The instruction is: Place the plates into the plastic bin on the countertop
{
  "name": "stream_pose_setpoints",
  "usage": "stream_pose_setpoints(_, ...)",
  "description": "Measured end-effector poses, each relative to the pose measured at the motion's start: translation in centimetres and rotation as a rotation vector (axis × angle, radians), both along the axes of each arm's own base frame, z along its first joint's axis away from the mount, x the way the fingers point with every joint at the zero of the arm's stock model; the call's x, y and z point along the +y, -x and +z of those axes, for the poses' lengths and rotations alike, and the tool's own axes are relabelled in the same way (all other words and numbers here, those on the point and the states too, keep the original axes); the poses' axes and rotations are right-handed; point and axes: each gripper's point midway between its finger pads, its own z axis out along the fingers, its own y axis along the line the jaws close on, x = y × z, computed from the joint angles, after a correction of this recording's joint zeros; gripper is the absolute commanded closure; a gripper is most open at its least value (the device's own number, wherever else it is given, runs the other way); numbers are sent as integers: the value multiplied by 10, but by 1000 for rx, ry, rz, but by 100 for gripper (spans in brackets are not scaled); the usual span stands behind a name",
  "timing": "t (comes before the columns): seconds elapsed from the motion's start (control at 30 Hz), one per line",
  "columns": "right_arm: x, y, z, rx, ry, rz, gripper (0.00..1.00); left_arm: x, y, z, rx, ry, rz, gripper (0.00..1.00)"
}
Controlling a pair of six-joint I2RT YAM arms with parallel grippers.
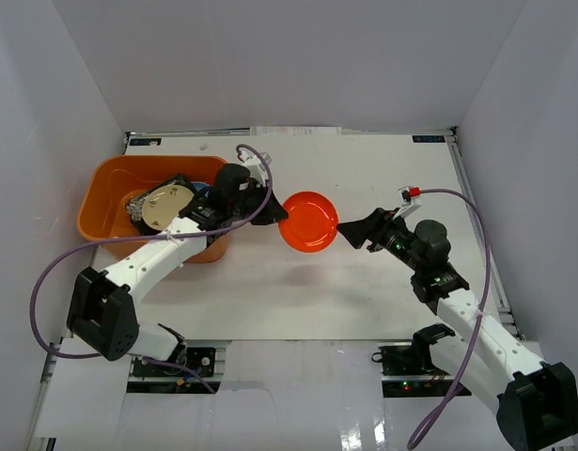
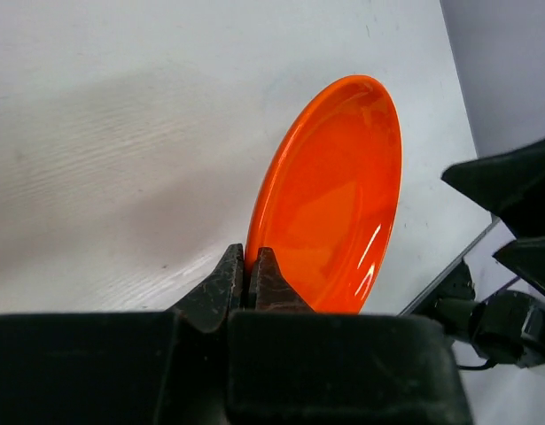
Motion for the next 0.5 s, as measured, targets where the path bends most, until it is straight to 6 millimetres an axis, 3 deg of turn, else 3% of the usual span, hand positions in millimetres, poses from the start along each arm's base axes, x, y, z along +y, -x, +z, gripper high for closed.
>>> stream_pose_setpoints(0.07,-4,2,7,-30,5,-14,16,21,-12,10,-22,-3,82,100)
stream_pose_setpoints(0.13,-7,3,10,-51,13,-24,16,56,-28,29,-55,11,199,100)
stream_pose_setpoints(0.23,-9,5,4,-51,30,-28,16,134,-52,70,-145,52,448,100)
stream_pose_setpoints(0.33,-10,11,-20,0,51,-17,18,220,-59,102,-252,66,732,99)
stream_pose_setpoints(0.37,-9,13,-30,25,56,-9,18,252,-55,106,-277,64,837,98)
stream_pose_setpoints(0.43,-7,18,-45,73,63,13,18,285,-51,101,-277,60,948,98)
stream_pose_setpoints(0.5,-5,22,-54,108,68,36,18,314,-50,85,-239,50,1045,97)
